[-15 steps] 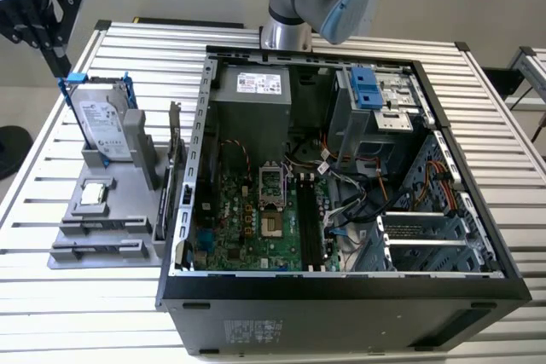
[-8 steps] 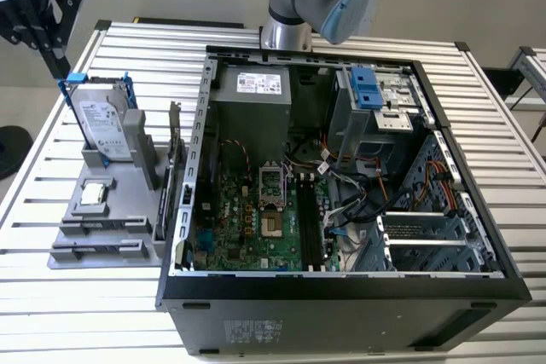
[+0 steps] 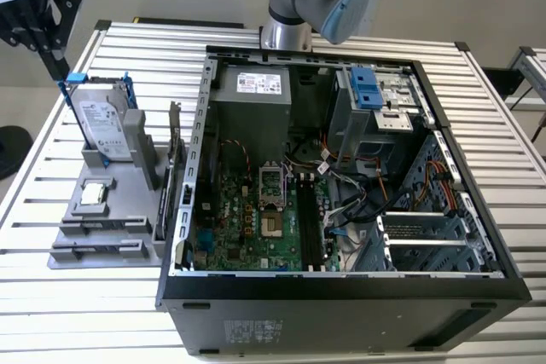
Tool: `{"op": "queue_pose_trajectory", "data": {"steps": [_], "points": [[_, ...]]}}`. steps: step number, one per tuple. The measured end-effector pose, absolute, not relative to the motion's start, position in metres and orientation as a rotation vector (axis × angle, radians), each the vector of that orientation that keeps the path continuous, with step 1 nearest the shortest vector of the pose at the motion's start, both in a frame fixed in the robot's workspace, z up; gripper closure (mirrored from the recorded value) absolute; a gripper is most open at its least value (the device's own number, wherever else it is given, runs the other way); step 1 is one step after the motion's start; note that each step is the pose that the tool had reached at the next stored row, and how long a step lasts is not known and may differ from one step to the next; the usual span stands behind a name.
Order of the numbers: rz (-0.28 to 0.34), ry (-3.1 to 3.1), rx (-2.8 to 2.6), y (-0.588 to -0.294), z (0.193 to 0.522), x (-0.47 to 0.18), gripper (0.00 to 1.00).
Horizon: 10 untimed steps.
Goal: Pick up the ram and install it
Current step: 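Reach for the ram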
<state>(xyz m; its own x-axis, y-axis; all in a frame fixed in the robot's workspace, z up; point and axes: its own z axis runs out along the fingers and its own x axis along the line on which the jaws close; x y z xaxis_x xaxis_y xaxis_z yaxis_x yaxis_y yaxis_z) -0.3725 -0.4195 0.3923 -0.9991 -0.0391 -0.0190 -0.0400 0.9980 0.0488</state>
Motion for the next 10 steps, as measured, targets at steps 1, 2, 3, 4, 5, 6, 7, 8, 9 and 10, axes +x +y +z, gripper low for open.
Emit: {"op": "queue_pose_trajectory", "data": {"steps": [1,2,3,4,5,6,7,8,9,10], "points": [[0.077,3.122,-0.062,-0.4198,0.3923,-0.3725,1.00],[0.077,3.122,-0.062,-0.4202,0.3923,-0.3725,1.00],[0.077,3.122,-0.062,-0.4205,0.3923,-0.3725,1.00],[0.077,3.122,-0.062,-0.4208,0.3923,-0.3725,1.00],[0.077,3.122,-0.062,-0.4212,0.3923,-0.3725,1.00],[0.077,3.122,-0.062,-0.4215,0.3923,-0.3725,1.00],[0.077,3.122,-0.062,-0.4219,0.3923,-0.3725,1.00],[0.077,3.122,-0.062,-0.4222,0.3923,-0.3725,1.00],[0.077,3.122,-0.062,-0.4226,0.3923,-0.3725,1.00],[0.077,3.122,-0.062,-0.4229,0.3923,-0.3725,1.00]]}}
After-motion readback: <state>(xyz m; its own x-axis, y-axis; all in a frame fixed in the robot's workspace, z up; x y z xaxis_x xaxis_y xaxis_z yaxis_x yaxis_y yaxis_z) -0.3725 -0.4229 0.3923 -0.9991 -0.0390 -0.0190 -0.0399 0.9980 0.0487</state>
